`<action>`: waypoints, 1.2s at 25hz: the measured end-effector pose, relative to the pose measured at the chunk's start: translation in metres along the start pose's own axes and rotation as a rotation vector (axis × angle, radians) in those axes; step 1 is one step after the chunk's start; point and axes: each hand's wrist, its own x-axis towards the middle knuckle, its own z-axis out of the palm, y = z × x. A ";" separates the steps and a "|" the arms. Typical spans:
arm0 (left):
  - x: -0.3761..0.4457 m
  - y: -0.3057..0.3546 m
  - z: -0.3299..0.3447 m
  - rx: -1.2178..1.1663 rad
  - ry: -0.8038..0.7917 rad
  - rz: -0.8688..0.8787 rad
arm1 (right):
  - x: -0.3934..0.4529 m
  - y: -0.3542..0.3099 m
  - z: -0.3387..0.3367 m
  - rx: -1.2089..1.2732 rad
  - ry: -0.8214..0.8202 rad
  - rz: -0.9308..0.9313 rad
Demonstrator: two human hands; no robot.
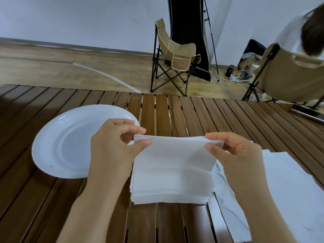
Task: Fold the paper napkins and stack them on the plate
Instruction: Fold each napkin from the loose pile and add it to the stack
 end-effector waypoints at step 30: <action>-0.014 -0.007 0.013 0.240 -0.404 -0.340 | 0.000 0.034 0.022 -0.279 -0.133 0.359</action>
